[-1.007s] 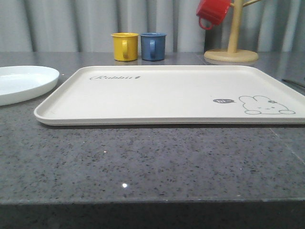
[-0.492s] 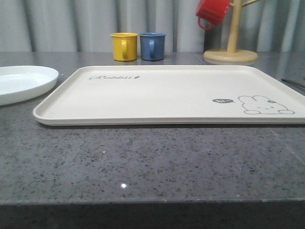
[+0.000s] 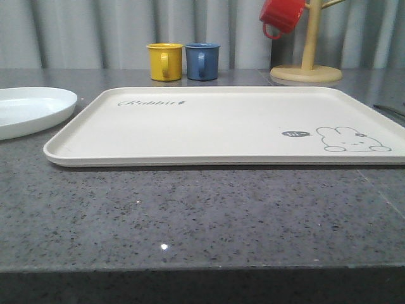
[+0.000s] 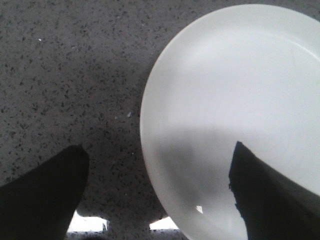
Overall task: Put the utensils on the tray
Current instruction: 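Lower the left gripper to the white plate's rim and grasp it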
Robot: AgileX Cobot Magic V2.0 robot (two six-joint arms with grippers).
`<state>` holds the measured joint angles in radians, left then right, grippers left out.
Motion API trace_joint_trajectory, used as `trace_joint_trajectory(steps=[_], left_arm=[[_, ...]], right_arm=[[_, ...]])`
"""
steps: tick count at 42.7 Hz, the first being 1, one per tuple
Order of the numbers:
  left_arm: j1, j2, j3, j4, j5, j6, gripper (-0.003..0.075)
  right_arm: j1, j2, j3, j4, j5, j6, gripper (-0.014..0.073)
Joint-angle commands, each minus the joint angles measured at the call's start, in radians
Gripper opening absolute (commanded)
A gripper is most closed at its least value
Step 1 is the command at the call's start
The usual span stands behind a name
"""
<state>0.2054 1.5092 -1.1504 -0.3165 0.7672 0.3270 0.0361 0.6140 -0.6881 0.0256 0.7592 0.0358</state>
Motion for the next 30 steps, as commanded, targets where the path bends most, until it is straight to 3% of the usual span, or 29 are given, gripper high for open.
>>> trace_joint_trajectory(steps=[1,30], left_arm=[[0.002,0.001,-0.041,-0.036,-0.03,0.006,0.0567],[0.002,0.073,-0.041,-0.038,-0.031,0.007,0.056]], right_arm=[[-0.003,0.008,-0.032,-0.003,-0.06,-0.013,0.0552],[-0.003,0.008,-0.032,-0.003,-0.061,-0.013,0.0503]])
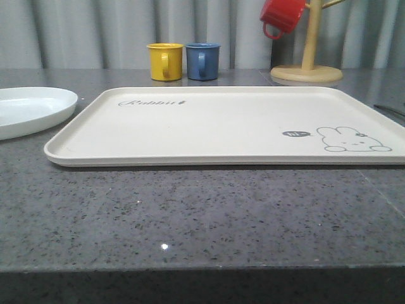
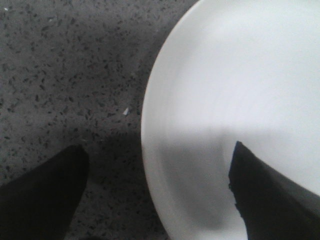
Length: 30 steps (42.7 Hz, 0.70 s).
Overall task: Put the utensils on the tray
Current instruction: 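Lower the left gripper to the white plate's rim and grasp it, then lift the white plate with the left gripper and lower it onto the tray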
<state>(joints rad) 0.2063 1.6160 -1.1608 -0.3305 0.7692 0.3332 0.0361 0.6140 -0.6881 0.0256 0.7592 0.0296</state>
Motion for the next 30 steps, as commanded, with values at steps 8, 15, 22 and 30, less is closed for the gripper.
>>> trace_joint_trajectory(steps=[8,15,22,30], left_arm=[[0.002,-0.025,-0.03,-0.024,-0.008,0.001,0.0316],[0.002,-0.023,-0.03,-0.024,-0.008,0.001,0.0055],[0.002,-0.025,-0.036,-0.026,-0.007,0.001,-0.002],[-0.004,-0.038,-0.113,-0.038,0.042,0.001,-0.002]], right_arm=[[-0.003,0.008,-0.032,-0.003,-0.061,-0.007,0.0503],[-0.003,0.008,-0.032,-0.003,-0.061,-0.007,0.0503],[-0.003,0.008,-0.032,-0.003,-0.061,-0.007,0.0503],[-0.003,0.008,-0.032,-0.003,-0.061,-0.007,0.0503]])
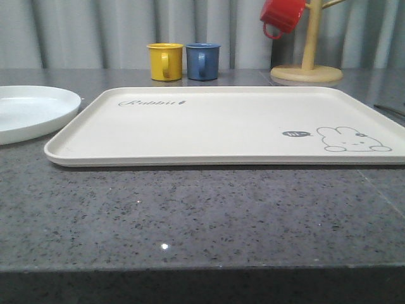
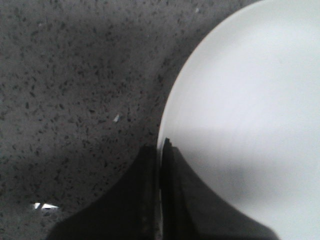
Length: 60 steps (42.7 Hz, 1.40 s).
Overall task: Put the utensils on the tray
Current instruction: 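Lift the white plate with the left gripper and lower it onto the tray, then open the left gripper and raise it away from the plate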
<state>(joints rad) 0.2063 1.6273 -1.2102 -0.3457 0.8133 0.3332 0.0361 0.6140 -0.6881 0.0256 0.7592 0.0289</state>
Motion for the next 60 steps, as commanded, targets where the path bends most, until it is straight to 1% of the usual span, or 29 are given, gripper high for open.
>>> trace_joint_trajectory(steps=[1,8,13,18,26,35,44,50,53,57,58,60], left_arm=[[-0.006,-0.051,-0.076,-0.029,0.005,0.001,-0.002],[-0.042,-0.057,-0.173,-0.051,0.065,0.004,-0.002],[-0.099,-0.057,-0.219,-0.105,0.073,0.004,-0.002],[-0.17,-0.055,-0.231,-0.143,0.071,0.004,-0.002],[-0.304,-0.043,-0.231,-0.143,0.048,0.004,-0.002],[-0.414,0.026,-0.231,-0.143,0.029,0.004,-0.002],[-0.468,0.094,-0.231,-0.147,0.029,0.004,-0.002],[-0.48,0.106,-0.231,-0.148,0.028,0.004,-0.0013],[-0.48,0.106,-0.231,-0.148,0.027,0.004,0.0044],[-0.48,0.106,-0.231,-0.148,0.023,0.004,0.0198],[-0.48,0.106,-0.231,-0.148,0.023,0.004,0.0254],[-0.48,0.106,-0.231,-0.144,0.023,0.004,0.0332]], right_arm=[[-0.003,0.008,-0.032,-0.003,-0.061,-0.006,0.0503],[-0.003,0.008,-0.032,-0.003,-0.061,-0.006,0.0503],[-0.003,0.008,-0.032,-0.003,-0.061,-0.006,0.0503],[-0.003,0.008,-0.032,-0.003,-0.061,-0.006,0.0503],[-0.003,0.008,-0.032,-0.003,-0.061,-0.006,0.0503],[-0.003,0.008,-0.032,-0.003,-0.061,-0.006,0.0503],[-0.003,0.008,-0.032,-0.003,-0.061,-0.006,0.0503],[-0.003,0.008,-0.032,-0.003,-0.061,-0.006,0.0503],[-0.003,0.008,-0.032,-0.003,-0.061,-0.006,0.0503],[-0.003,0.008,-0.032,-0.003,-0.061,-0.006,0.0503],[-0.003,0.008,-0.032,-0.003,-0.061,-0.006,0.0503],[-0.003,0.008,-0.032,-0.003,-0.061,-0.006,0.0503]])
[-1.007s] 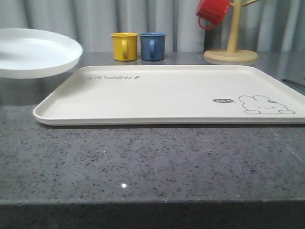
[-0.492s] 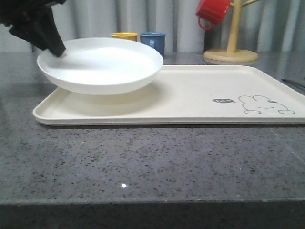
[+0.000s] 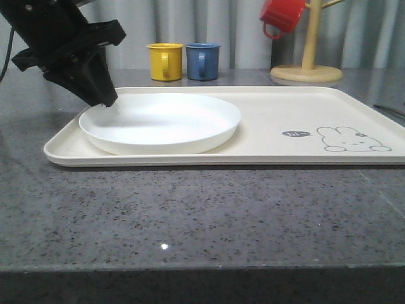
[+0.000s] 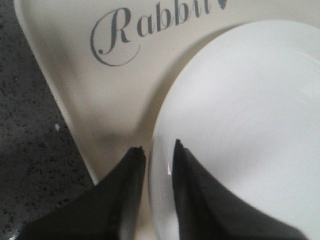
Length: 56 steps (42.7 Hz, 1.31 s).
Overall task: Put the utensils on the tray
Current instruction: 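Open the left gripper and raise it away from the plate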
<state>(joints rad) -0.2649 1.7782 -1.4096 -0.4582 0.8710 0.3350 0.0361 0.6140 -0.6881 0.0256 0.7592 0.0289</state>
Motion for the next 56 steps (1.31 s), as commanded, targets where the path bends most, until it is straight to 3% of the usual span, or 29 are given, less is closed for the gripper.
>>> trace_joint_trajectory(steps=[1,5,16,23,30,36,43,50,56], left_arm=[[-0.009,-0.045,-0.032,-0.031,-0.034,0.002,0.0365],[-0.009,-0.049,-0.048,0.015,-0.005,0.002,0.0442],[-0.039,-0.195,-0.069,0.09,0.058,-0.001,0.0438],[-0.194,-0.356,-0.017,0.273,0.086,-0.061,0.0438],[-0.374,-0.565,0.156,0.458,0.044,-0.197,0.0438],[-0.456,-0.742,0.314,0.47,-0.049,-0.235,0.0438],[-0.464,-0.908,0.435,0.445,-0.075,-0.239,0.0438],[-0.464,-1.005,0.491,0.44,-0.075,-0.239,0.0438],[-0.464,-1.032,0.493,0.44,-0.077,-0.239,0.0438]], right_arm=[[-0.003,0.008,-0.032,-0.003,-0.061,-0.006,0.0503],[-0.003,0.008,-0.032,-0.003,-0.061,-0.006,0.0503],[-0.003,0.008,-0.032,-0.003,-0.061,-0.006,0.0503],[-0.003,0.008,-0.032,-0.003,-0.061,-0.006,0.0503],[-0.003,0.008,-0.032,-0.003,-0.061,-0.006,0.0503],[-0.003,0.008,-0.032,-0.003,-0.065,-0.006,0.0503],[-0.003,0.008,-0.032,0.003,-0.07,-0.006,0.0503],[-0.003,0.015,-0.053,0.001,-0.051,-0.006,0.0501],[-0.003,0.132,-0.156,-0.026,0.047,-0.008,0.046]])
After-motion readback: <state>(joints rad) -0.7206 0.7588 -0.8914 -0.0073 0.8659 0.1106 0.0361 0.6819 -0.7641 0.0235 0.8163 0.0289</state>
